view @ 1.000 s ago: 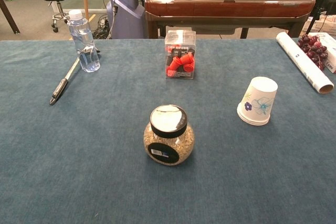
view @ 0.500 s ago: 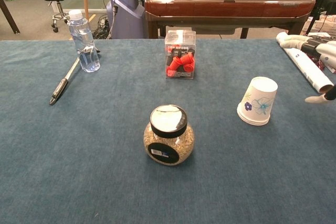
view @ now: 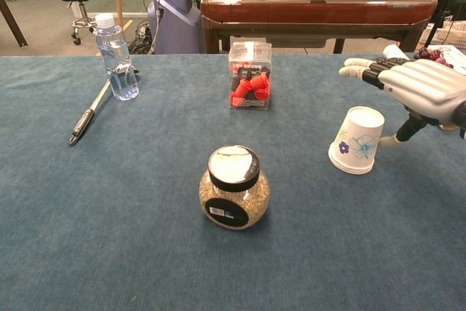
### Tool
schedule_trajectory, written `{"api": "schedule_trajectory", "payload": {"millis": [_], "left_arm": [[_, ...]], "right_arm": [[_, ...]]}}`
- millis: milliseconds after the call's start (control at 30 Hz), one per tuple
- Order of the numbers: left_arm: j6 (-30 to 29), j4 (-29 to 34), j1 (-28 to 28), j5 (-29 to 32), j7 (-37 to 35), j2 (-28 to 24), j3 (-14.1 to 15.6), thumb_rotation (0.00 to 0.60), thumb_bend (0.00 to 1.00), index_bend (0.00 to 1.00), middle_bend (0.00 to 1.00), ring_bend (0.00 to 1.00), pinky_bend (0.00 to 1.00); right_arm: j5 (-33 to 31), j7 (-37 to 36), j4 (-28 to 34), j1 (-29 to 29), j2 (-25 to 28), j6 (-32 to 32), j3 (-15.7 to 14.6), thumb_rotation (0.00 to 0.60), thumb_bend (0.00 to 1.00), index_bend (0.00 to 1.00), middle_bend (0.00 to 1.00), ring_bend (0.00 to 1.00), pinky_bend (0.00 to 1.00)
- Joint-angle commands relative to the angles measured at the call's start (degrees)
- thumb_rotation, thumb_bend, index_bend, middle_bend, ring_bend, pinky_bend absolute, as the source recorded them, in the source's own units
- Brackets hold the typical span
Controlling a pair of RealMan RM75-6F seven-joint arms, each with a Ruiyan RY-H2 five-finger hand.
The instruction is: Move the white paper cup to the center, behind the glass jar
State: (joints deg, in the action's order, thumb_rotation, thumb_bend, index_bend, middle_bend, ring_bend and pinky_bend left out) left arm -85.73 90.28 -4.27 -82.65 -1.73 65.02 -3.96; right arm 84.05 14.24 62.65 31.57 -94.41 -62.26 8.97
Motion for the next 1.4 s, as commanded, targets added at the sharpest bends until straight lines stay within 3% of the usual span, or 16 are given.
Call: {"api": "schedule_trajectory", "payload": {"millis": [33,633,1100,1400], "left_arm": [[0.02,0.08,0.06,0.10,-0.18,-0.14,-0.03,0.600,0.22,0.54,0.52,0.56,0.69],[0.07,0.47,0.45,0.76,-1.47,-0.87,-0.26,0.600,0.22,0.54,0.52,0.56,0.69],[0.39,0.50,0.84,1.43,-2.14,-1.43,-0.25,0.600,0.22,0.54,0.52,0.56,0.69],[0.51,0.45,0.96,1.40,-1.94,-1.56,-0.12,0.600,0.22,0.54,0.52,0.56,0.69]], "right_arm": [[-0.12,0.37,-0.67,0.86,-1.10,0.18,0.10,0.600,0.00,0.00,0.00,0.00,0.10],[-0.23,0.82,-2.54,7.21,-7.37,0.88,2.18,0.600,0.00,0.00,0.00,0.00,0.10],[-1.98,-2.25,-10.48,13.46,-15.43,3.70,4.36,0.600,0.00,0.00,0.00,0.00,0.10],[-2.31,-2.18,-11.07,15.89,-17.31,3.18,5.30,0.600,0.00,0.00,0.00,0.00,0.10]]}}
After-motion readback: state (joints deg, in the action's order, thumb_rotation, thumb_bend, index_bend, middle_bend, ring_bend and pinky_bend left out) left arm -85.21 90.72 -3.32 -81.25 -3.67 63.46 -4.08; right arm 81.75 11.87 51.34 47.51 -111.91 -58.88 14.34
